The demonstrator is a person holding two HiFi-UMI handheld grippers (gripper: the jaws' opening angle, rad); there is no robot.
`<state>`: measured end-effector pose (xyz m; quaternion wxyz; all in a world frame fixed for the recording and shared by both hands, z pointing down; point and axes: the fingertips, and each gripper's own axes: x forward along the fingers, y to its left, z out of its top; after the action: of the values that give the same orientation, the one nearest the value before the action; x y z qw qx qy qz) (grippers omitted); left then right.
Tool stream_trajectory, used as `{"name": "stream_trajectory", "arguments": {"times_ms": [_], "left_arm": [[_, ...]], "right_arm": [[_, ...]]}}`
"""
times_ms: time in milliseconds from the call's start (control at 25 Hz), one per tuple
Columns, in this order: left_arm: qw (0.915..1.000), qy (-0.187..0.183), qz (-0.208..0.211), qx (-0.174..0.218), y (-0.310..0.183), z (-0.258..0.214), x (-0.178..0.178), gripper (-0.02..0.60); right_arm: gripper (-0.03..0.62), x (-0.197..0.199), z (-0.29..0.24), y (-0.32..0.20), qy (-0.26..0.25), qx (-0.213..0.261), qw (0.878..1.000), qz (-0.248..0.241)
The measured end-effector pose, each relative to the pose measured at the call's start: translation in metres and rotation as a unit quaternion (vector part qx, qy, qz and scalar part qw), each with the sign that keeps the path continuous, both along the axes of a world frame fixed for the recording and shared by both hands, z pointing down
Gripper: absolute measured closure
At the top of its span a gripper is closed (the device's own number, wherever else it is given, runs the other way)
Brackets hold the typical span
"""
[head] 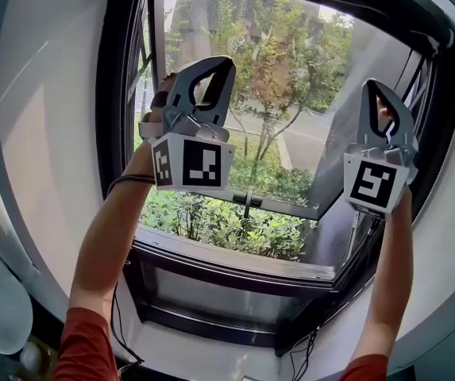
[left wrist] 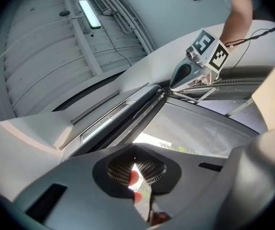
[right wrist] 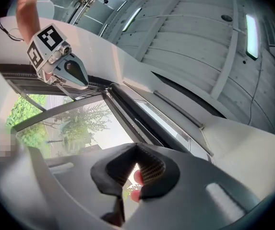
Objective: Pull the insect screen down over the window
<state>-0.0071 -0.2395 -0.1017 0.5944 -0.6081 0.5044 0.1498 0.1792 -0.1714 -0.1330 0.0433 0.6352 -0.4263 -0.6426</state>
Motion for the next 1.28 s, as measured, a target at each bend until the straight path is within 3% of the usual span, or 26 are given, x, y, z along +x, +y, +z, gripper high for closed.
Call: {"name": "stream_trajectory", "arguments": {"times_ms": [280,480,800,880,920,1000,1280], "left_arm": [[0.9968,-0.025,-0.069,0.03,-0.005,-0.037,0.0,0.576],[0.9938,-0.041,-0.092,0.047,-0.004,-0.06,0.0,0.575],[0.9868,-0.057,-0.149,0.026,-0.026,-0.093,-0.001,0.573],[0.9834,-0.064,-0.167,0.03,-0.028,-0.102,-0.002,0.542],[0.983,-0.063,-0.17,0.033,-0.027,-0.107,-0.002,0.533],[0.9813,-0.063,-0.179,0.03,-0.028,-0.117,-0.003,0.512],[0.962,-0.108,-0.251,-0.011,-0.053,-0.137,-0.009,0.415]], "right_arm": [[0.585,0.015,-0.042,-0.012,0.013,-0.003,0.998,0.058],[0.585,0.025,-0.065,-0.019,0.019,-0.009,0.995,0.1],[0.583,0.037,-0.101,-0.026,0.027,-0.022,0.988,0.152],[0.582,0.04,-0.109,-0.03,0.028,-0.035,0.985,0.165],[0.539,0.041,-0.111,-0.032,0.029,-0.043,0.983,0.173],[0.523,0.046,-0.114,-0.036,0.036,-0.057,0.977,0.2],[0.445,0.043,-0.122,-0.05,0.068,-0.075,0.963,0.251]]}}
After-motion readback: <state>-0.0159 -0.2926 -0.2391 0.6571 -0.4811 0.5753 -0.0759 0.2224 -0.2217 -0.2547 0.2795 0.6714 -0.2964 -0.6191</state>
